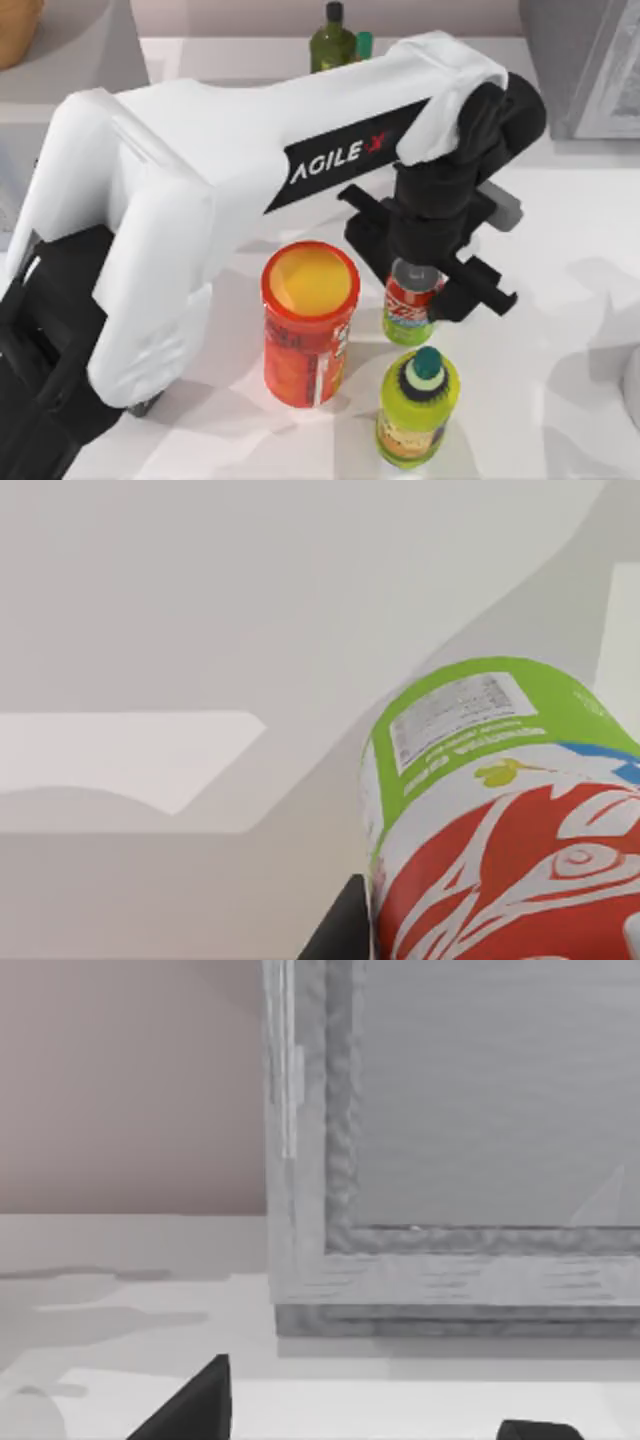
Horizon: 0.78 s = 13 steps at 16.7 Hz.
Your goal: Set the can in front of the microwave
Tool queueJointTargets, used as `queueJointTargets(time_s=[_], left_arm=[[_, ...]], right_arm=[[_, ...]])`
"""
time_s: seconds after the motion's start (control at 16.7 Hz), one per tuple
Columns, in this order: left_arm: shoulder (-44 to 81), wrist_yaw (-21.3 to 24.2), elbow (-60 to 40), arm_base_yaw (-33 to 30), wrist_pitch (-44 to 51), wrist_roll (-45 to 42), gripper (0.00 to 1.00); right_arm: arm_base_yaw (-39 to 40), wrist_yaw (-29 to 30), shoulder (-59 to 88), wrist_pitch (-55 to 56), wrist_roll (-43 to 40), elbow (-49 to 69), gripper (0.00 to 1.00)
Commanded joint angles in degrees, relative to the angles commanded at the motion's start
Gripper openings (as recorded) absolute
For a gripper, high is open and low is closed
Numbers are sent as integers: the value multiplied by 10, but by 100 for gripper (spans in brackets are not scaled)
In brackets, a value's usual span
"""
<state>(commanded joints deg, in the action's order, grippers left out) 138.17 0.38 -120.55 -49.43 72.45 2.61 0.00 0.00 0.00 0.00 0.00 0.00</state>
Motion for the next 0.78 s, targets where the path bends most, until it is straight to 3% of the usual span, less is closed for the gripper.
queueJointTargets(time_s=[0.3,0.78], left_arm=[[0,0,0,0,0,0,2],[0,0,0,0,0,0,0]], right_arm=[[0,0,0,0,0,0,100],[0,0,0,0,0,0,100]])
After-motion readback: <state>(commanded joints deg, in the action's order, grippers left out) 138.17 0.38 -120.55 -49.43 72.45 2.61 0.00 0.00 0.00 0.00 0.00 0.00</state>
